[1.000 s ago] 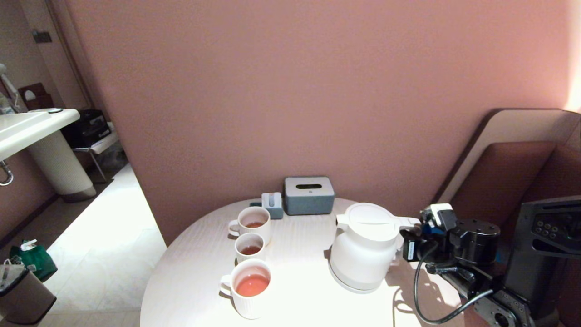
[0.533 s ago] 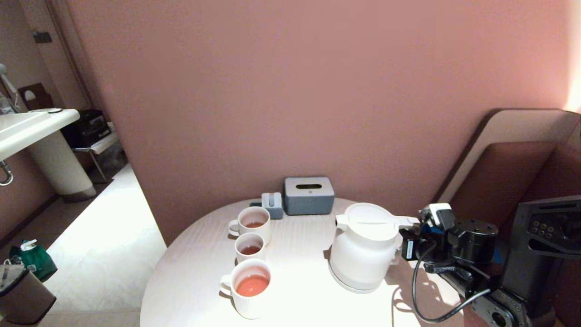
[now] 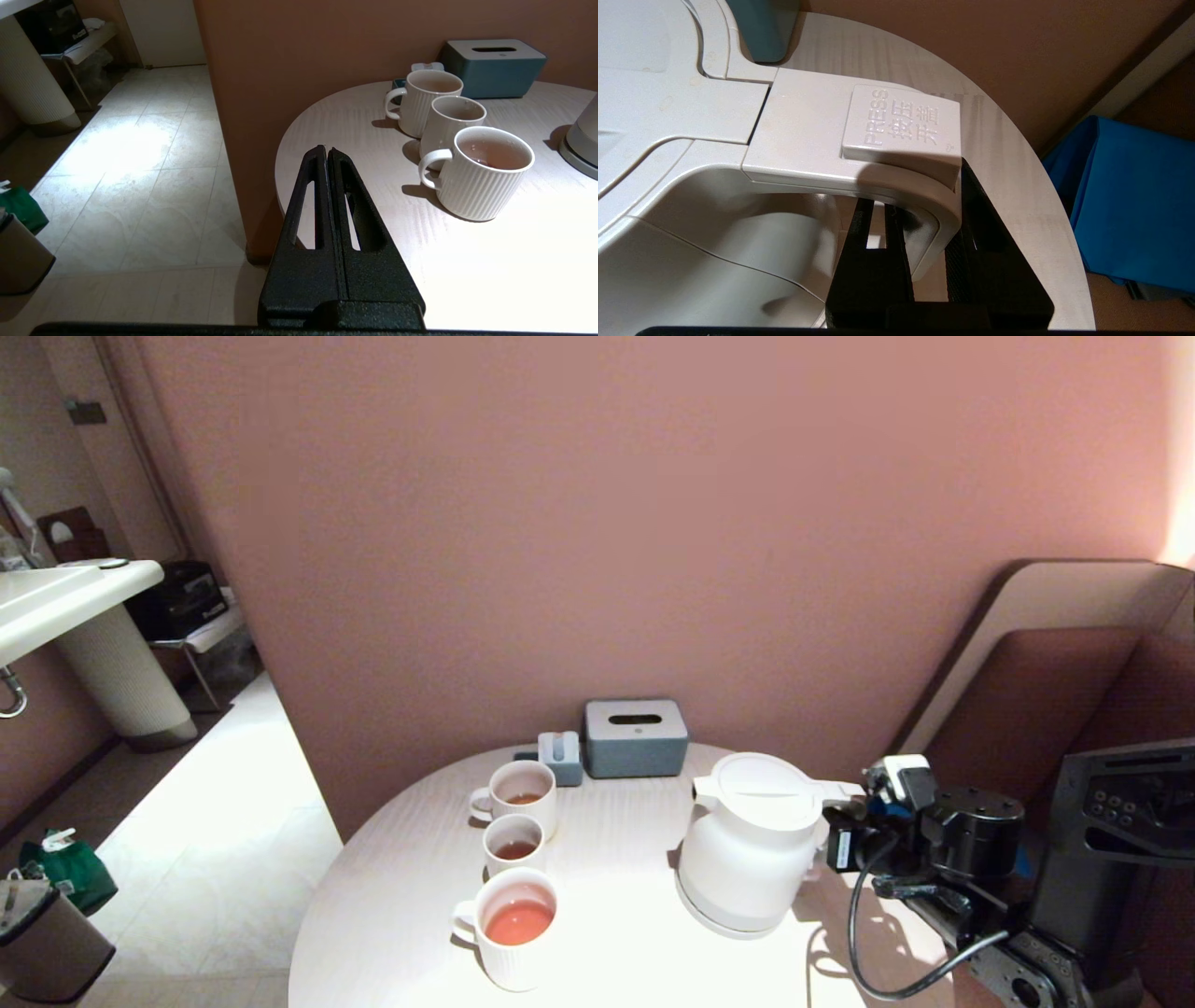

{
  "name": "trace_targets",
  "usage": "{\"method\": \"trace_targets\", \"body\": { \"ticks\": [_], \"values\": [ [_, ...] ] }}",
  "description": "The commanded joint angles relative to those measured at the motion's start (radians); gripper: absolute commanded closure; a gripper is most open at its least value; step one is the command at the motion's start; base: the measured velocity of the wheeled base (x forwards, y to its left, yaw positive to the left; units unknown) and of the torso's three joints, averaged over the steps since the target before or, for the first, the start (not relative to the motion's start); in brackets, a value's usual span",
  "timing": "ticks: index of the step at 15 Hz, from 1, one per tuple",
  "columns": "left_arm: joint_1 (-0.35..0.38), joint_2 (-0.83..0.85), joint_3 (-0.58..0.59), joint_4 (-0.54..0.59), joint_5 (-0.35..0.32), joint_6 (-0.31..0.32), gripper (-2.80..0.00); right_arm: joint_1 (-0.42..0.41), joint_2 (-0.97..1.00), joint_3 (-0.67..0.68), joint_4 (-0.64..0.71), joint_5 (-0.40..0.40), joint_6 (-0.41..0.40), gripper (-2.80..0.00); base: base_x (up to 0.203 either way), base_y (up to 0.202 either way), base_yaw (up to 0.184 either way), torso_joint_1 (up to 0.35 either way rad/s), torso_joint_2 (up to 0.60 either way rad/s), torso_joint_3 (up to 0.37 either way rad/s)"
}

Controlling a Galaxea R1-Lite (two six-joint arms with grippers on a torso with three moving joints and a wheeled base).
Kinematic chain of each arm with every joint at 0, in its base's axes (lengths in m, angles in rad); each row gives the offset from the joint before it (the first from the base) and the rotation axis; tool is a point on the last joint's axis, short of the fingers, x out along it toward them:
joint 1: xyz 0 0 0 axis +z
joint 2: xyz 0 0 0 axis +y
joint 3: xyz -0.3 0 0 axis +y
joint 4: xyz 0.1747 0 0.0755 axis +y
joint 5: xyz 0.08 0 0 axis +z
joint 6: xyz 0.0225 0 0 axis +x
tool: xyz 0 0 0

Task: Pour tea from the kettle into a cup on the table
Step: Put down the kettle on the table

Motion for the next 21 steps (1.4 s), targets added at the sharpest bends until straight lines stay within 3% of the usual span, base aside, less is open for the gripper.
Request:
{"method": "trace_targets", "body": {
  "ticks": [1,3,4,13,21],
  "values": [
    [0.0,0.001,0.0,-0.001,0.0,0.0,0.0,0.0,0.002,0.002,-0.042,-0.005,0.001,0.0,0.0,0.0,0.0,0.0,0.0,0.0],
    [-0.001,0.001,0.0,-0.001,0.0,0.0,0.0,0.0,0.002,0.002,-0.042,-0.007,0.001,0.0,0.0,0.0,0.0,0.0,0.0,0.0],
    [0.0,0.001,0.0,-0.001,0.0,0.0,0.0,0.0,0.002,0.0,-0.042,-0.007,0.001,-2.8,0.0,0.0,0.0,0.0,0.0,0.0],
    [0.0,0.001,0.0,-0.001,0.0,0.0,0.0,0.0,-0.042,0.012,-0.042,-0.011,-0.002,-2.8,0.0,0.0,0.0,0.0,0.0,0.0],
    [0.0,0.001,0.0,-0.001,0.0,0.0,0.0,0.002,-0.239,0.202,-0.041,-0.005,-0.066,-2.8,0.0,0.0,0.0,0.0,0.0,0.0]
  ]
}}
